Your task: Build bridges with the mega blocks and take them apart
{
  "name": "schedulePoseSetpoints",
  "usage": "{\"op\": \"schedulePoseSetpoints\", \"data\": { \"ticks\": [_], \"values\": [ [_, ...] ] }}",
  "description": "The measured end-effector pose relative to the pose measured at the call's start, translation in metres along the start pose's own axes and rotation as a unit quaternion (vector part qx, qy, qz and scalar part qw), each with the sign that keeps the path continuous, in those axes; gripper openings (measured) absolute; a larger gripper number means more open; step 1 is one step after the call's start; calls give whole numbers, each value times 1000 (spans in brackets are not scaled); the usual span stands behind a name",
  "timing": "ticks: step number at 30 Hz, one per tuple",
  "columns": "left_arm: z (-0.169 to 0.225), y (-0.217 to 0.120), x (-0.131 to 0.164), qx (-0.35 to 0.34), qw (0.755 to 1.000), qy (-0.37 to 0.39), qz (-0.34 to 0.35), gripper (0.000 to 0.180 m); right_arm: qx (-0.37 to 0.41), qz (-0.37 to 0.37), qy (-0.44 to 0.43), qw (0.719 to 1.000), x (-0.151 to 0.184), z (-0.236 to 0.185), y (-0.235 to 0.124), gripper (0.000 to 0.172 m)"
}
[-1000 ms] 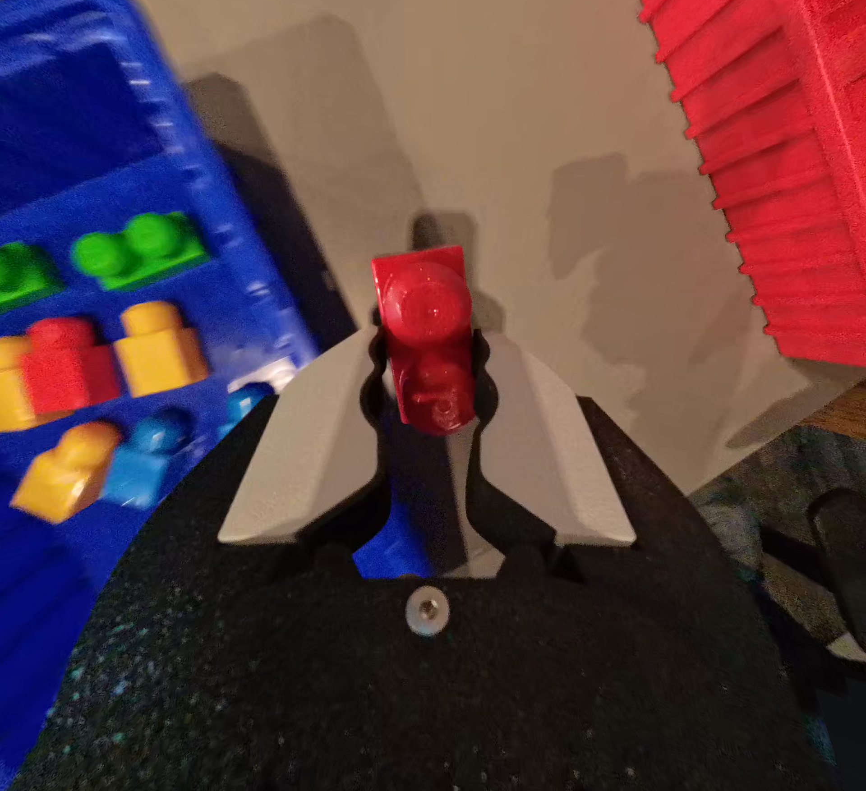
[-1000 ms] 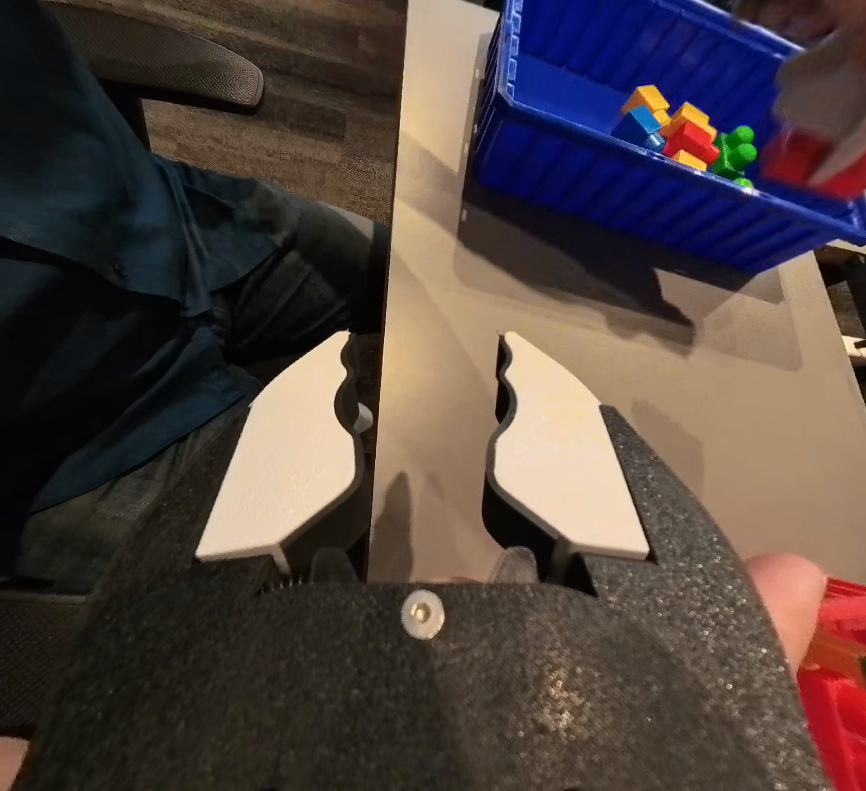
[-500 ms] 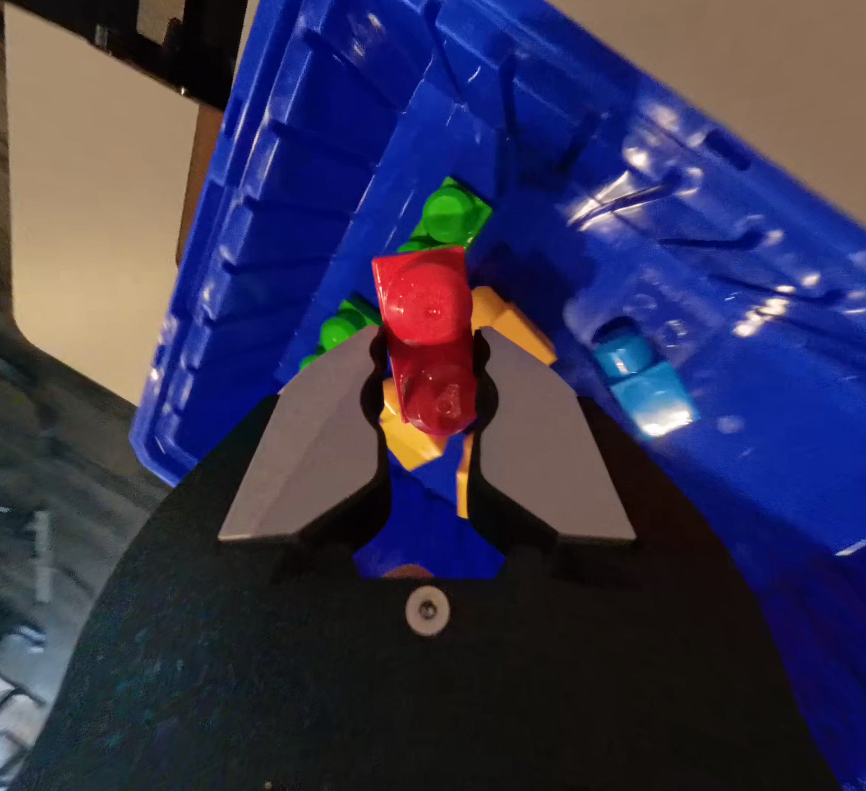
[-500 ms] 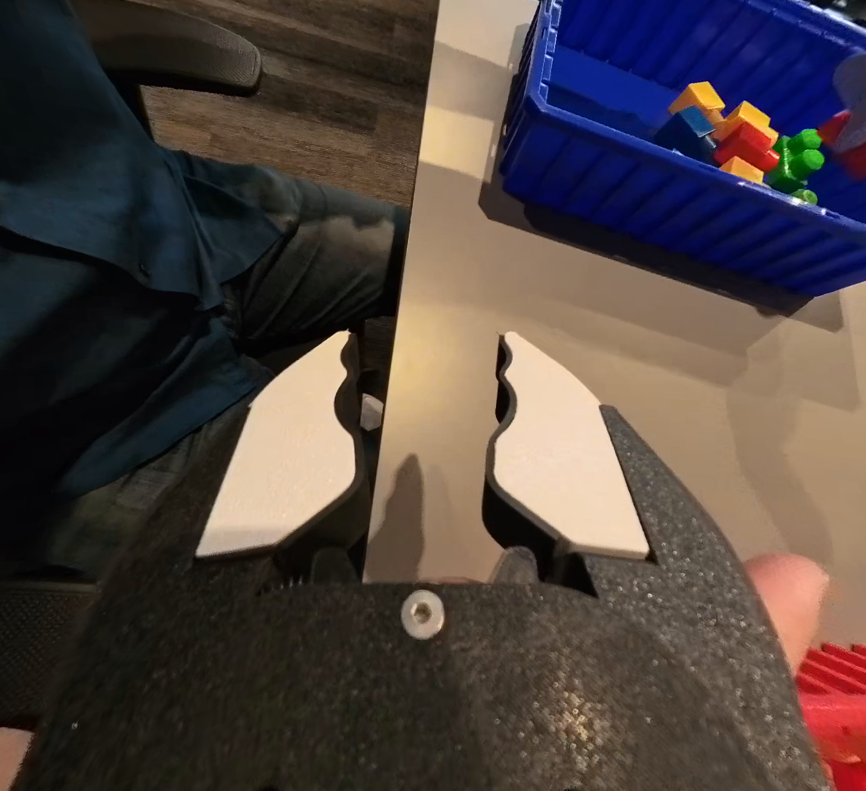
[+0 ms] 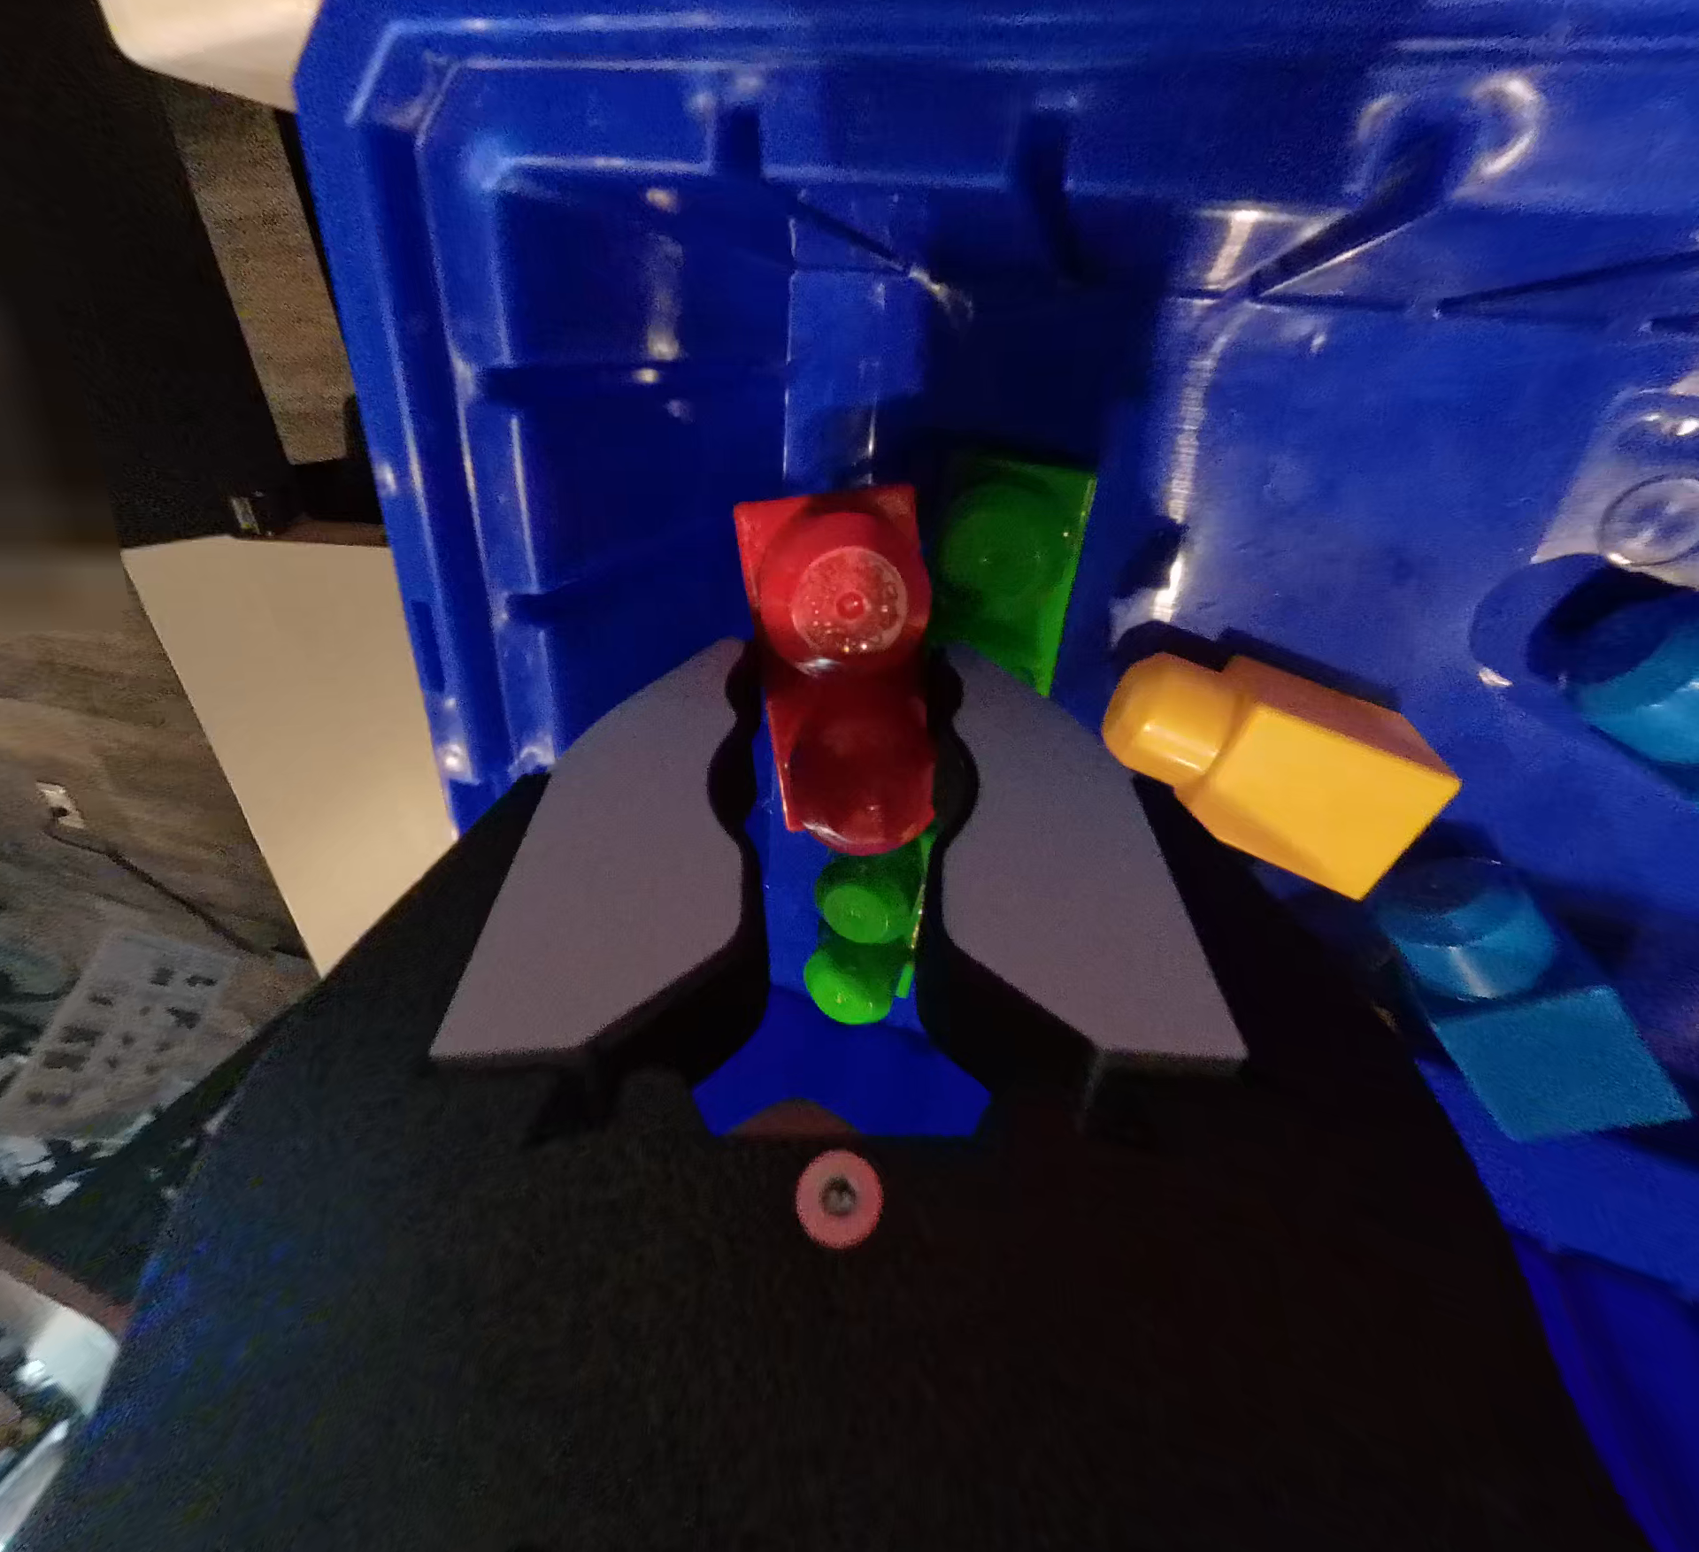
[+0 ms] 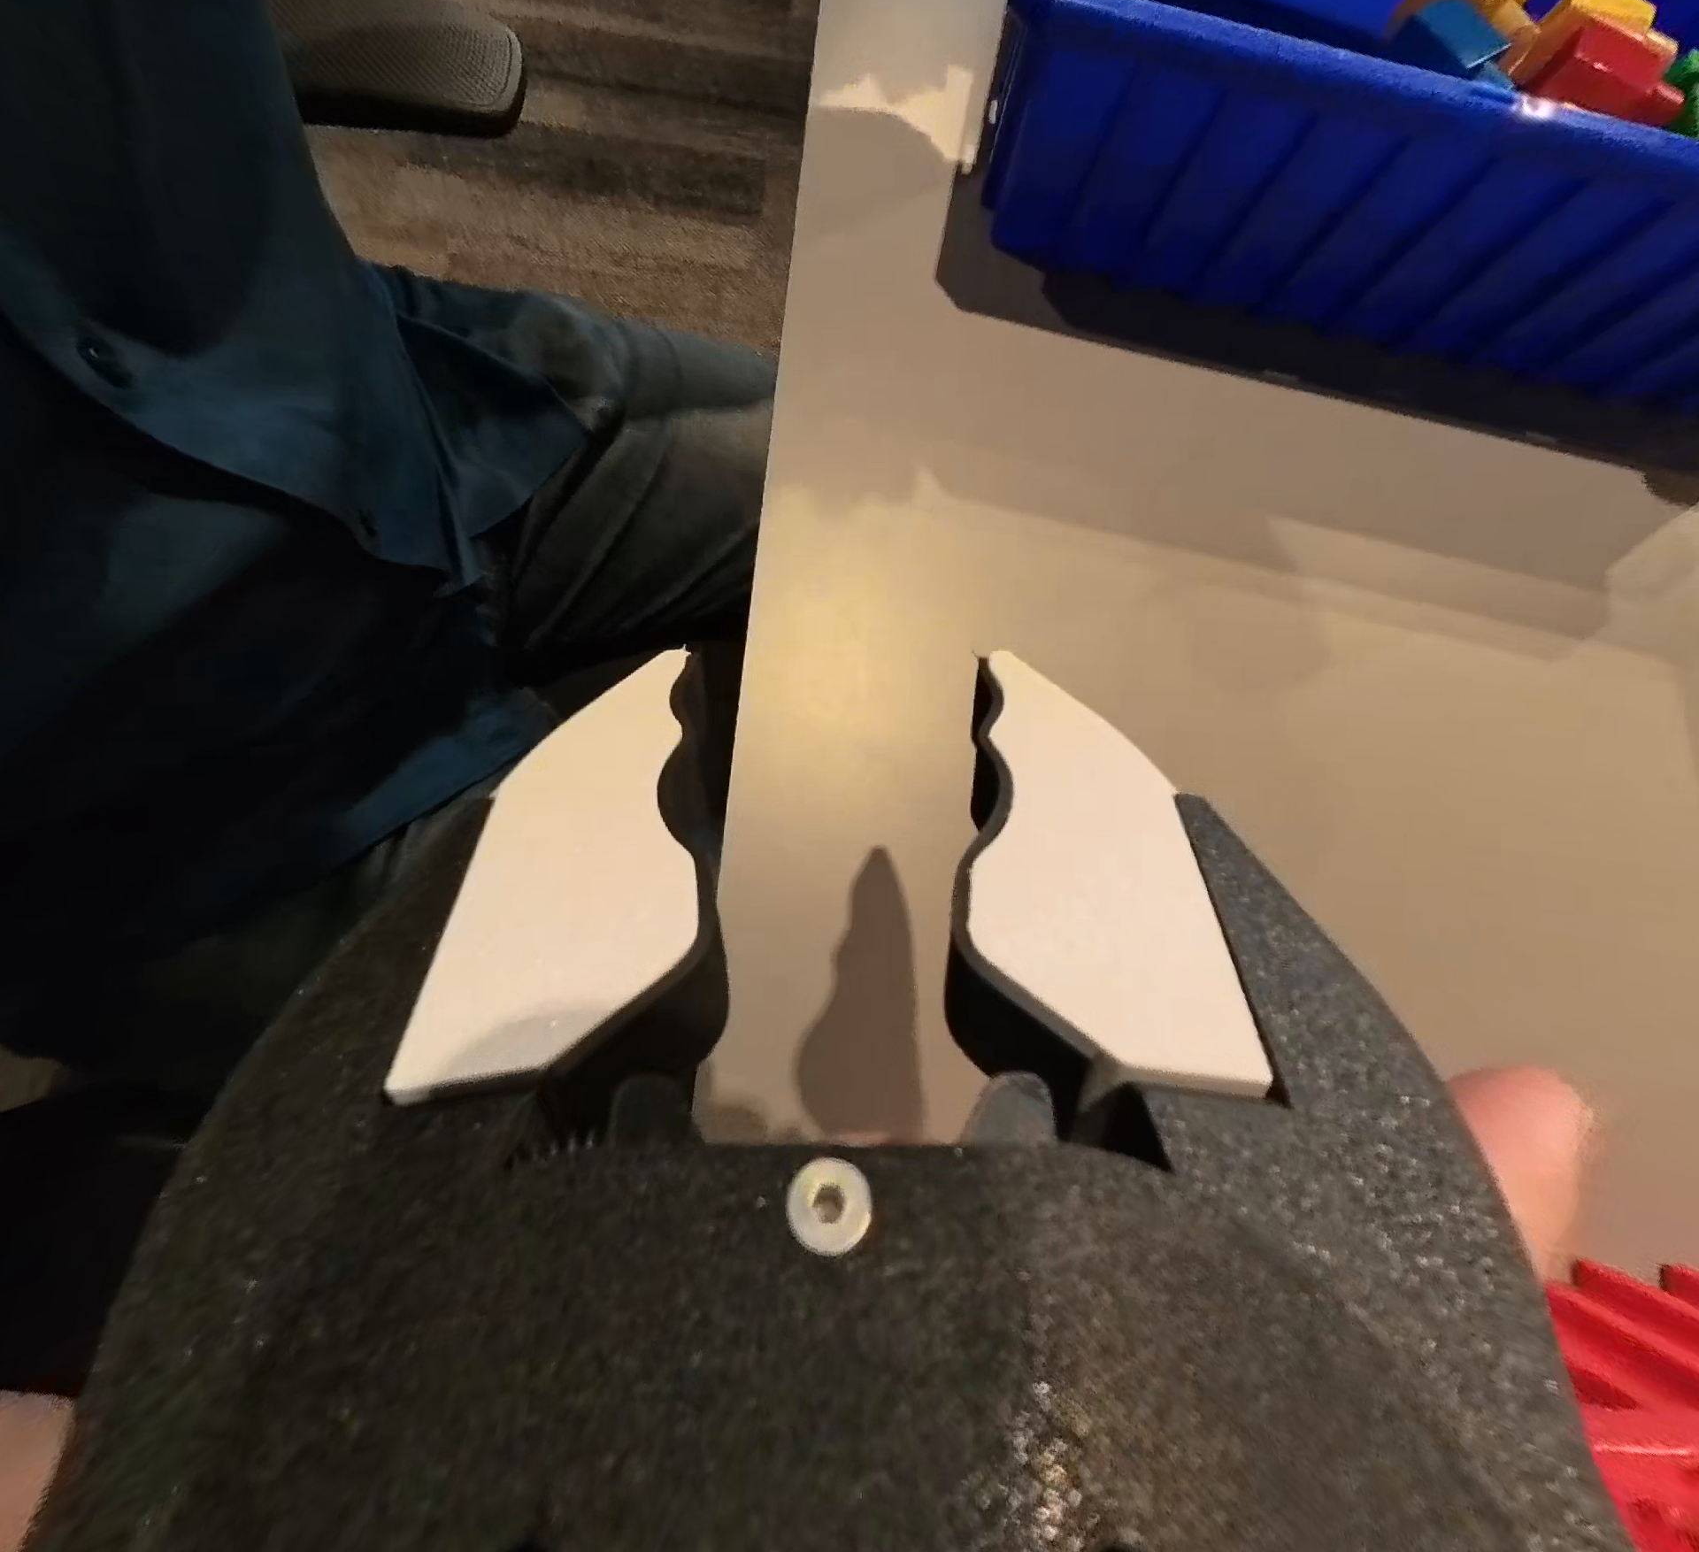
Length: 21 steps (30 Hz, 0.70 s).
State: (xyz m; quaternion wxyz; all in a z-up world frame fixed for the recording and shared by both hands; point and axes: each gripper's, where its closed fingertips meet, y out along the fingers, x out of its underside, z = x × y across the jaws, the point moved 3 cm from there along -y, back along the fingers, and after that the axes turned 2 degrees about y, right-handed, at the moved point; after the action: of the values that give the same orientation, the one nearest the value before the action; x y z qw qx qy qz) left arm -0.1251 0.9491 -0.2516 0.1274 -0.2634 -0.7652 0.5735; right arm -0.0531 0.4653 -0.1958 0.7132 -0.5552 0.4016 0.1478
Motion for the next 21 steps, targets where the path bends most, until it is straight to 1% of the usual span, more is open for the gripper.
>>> {"op": "schedulePoseSetpoints", "data": {
  "ticks": [7,10,16,21],
  "values": [
    [12,20,6,32,999,7,-25,34,-2,-1,4,1000,2,-3,0,56],
    [20,21,6,53,999,-8,-8,34,-5,4,4,1000,0,-2,0,56],
    [18,21,11,54,999,-8,5,35,-13,-5,7,1000,4,-2,7,56],
    [20,27,12,88,996,-13,20,35,-18,-6,7,1000,3,-4,8,55]
  ]
}}
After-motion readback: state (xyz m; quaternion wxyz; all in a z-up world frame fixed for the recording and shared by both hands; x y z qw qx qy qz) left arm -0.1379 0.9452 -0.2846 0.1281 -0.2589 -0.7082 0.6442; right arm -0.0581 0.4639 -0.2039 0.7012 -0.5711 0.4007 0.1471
